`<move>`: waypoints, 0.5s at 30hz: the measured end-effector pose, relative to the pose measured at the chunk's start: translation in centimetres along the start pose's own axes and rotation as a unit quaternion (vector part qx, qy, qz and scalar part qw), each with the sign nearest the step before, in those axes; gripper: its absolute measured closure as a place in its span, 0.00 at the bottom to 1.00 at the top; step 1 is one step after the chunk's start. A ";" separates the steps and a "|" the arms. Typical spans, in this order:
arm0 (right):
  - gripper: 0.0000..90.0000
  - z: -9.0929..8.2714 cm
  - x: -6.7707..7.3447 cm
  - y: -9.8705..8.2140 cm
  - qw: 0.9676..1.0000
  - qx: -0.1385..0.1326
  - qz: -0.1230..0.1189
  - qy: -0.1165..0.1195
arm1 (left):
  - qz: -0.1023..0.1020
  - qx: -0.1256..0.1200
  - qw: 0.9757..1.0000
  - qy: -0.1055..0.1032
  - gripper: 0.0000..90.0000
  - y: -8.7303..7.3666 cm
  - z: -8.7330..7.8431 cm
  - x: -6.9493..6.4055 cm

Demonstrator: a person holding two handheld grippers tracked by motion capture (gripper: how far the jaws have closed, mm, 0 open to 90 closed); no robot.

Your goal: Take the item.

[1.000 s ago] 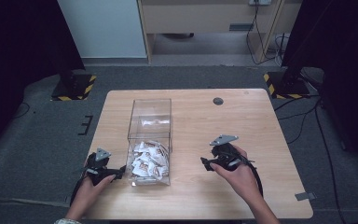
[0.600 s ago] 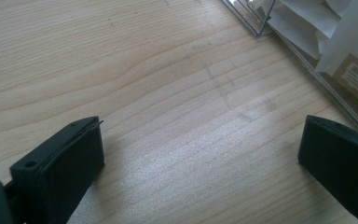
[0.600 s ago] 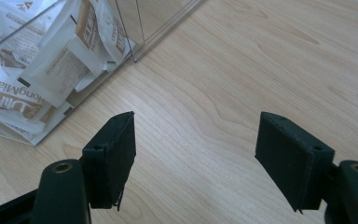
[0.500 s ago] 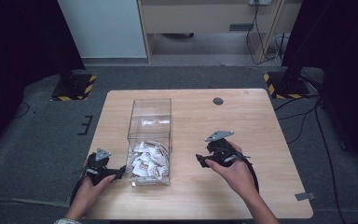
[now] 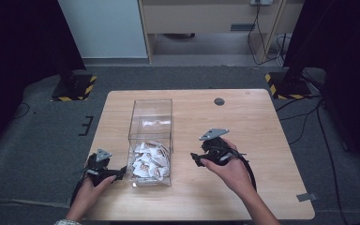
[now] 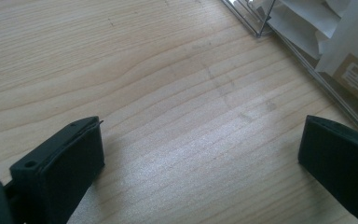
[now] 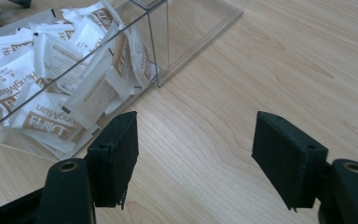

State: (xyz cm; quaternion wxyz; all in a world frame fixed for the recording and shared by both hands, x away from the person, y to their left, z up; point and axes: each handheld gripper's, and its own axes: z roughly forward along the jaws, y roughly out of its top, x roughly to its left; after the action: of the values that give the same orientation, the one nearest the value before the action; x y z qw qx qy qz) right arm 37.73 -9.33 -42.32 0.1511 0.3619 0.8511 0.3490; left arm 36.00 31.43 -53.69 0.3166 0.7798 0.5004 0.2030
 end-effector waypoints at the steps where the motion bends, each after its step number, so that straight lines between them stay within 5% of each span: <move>1: 0.35 0.0 0.1 0.1 1.000 0.001 -0.003 0.001 | 0.000 0.000 1.000 0.000 0.00 0.0 0.0 0.0; 15: 0.44 0.1 1.2 1.8 1.000 -0.005 -0.021 0.007 | 0.000 0.000 1.000 0.000 0.00 0.0 0.0 0.0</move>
State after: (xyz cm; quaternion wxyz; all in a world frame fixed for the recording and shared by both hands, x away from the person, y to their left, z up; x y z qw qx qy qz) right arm 37.83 -7.53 -41.13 0.1541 0.3406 0.8580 0.3522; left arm 36.00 31.43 -53.69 0.3166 0.7799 0.5004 0.2029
